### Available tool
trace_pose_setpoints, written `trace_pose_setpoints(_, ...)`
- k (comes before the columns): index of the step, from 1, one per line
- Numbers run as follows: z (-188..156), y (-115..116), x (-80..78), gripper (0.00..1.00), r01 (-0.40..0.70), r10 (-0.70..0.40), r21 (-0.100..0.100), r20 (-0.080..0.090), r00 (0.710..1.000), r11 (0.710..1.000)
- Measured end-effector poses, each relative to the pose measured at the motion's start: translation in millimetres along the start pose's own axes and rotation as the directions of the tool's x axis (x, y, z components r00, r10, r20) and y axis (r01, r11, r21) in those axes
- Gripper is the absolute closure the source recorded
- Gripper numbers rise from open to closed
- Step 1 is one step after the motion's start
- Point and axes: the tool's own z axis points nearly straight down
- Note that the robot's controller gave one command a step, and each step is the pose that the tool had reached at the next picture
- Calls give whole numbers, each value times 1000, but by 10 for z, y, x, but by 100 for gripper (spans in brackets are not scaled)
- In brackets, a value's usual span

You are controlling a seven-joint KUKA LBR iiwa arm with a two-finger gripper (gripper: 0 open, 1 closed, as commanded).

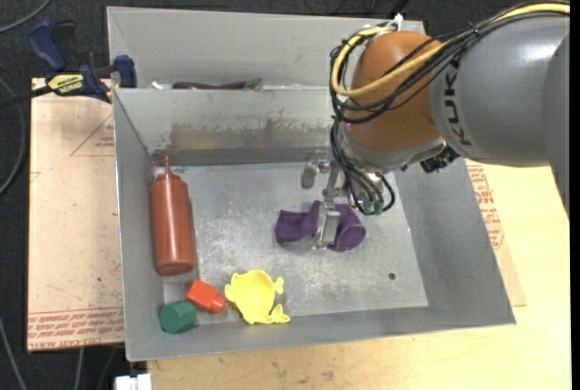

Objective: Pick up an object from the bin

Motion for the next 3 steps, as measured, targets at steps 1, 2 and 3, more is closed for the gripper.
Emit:
trace_pose_setpoints(1, 147, -27, 11, 0, -14, 14, 1, -5, 1000, 1000)
trace_pose_setpoints(2, -91, -57, 40, 0, 110, -110, 0, -15, 994, 994)
trace_pose_setpoints(3, -92, -84, -22, 0, 162, -162, 1, 16, 987, 987)
